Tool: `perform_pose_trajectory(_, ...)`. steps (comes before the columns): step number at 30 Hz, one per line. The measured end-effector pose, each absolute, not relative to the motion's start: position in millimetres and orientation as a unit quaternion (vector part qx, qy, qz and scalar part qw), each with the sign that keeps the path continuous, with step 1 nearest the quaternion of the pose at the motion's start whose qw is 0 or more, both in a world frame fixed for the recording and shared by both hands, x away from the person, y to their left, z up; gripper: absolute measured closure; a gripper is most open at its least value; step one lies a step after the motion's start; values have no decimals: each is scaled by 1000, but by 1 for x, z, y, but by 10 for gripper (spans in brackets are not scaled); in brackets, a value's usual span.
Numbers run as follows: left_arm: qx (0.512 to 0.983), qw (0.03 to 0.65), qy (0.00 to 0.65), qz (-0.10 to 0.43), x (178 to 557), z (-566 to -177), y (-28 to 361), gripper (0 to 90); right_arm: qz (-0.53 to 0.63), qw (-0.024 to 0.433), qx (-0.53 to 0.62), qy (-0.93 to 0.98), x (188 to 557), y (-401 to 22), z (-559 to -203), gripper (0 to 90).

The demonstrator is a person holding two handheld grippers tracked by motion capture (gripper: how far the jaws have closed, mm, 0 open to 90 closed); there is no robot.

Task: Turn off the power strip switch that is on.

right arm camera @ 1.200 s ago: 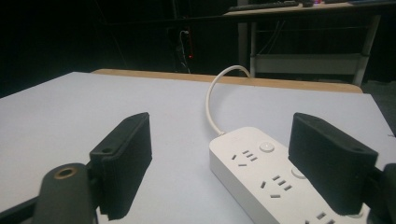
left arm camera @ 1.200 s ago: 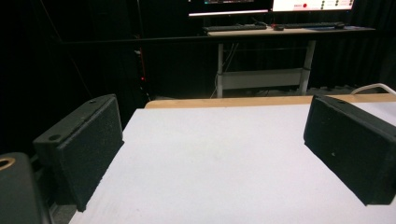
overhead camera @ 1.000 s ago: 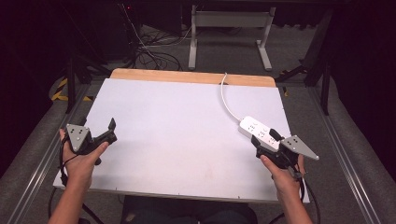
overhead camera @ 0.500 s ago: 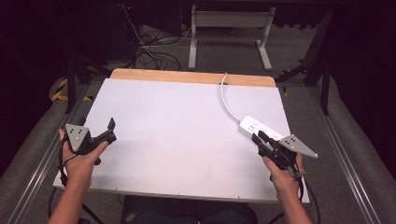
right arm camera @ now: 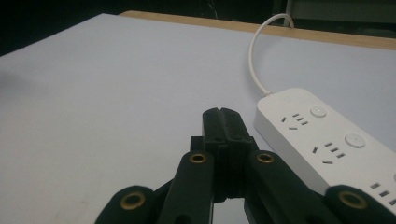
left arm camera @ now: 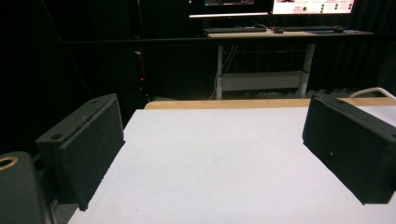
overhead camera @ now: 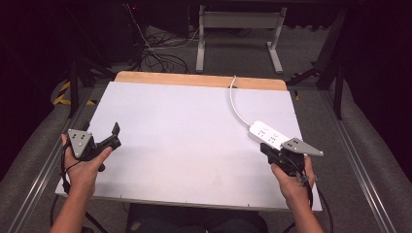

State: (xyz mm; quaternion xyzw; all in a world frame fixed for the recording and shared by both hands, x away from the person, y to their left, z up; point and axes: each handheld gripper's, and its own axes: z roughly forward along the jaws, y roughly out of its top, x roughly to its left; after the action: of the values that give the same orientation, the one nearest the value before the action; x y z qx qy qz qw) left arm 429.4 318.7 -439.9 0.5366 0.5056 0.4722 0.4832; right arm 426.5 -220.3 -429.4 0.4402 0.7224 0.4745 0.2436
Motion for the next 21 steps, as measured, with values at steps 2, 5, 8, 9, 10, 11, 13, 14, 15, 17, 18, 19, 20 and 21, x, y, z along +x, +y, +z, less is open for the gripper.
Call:
perform_pose_trajectory(2,537,482,505,473,429,-440,319,60,474,243,442,722,428,-222,-429,900)
perform_pose_trajectory(5,538,479,506,474,430,-441,318,61,465,249,448,722,438,-226,-422,900)
perform_pose_trajectory(8,542,478,503,474,430,-441,318,61,461,250,453,721,449,-226,-416,900)
perform_pose_trajectory(9,542,478,503,475,430,-441,318,61,461,250,453,721,449,-226,-416,900)
perform_pose_trajectory(10,542,478,503,474,430,-441,318,62,456,247,457,722,457,-225,-413,900)
perform_pose_trajectory(11,544,477,502,474,430,-441,318,62,453,247,460,723,461,-225,-412,900)
perform_pose_trajectory(13,546,475,501,474,430,-442,318,62,449,245,464,723,466,-225,-411,900)
perform_pose_trajectory(14,546,475,502,474,430,-442,318,63,439,245,472,724,476,-226,-411,900)
perform_pose_trajectory(15,546,475,502,474,430,-442,318,63,439,245,472,724,476,-226,-411,900)
perform_pose_trajectory(17,546,475,502,474,430,-442,318,64,424,241,486,725,492,-227,-412,900)
perform_pose_trajectory(18,546,473,502,475,430,-442,318,64,424,241,486,725,492,-227,-412,900)
perform_pose_trajectory(19,546,473,502,475,430,-443,318,64,419,241,488,726,497,-228,-413,900)
perform_pose_trajectory(20,547,473,502,474,431,-443,317,65,410,236,497,727,507,-228,-415,900)
perform_pose_trajectory(21,550,471,501,475,431,-443,317,66,403,238,499,730,512,-228,-415,900)
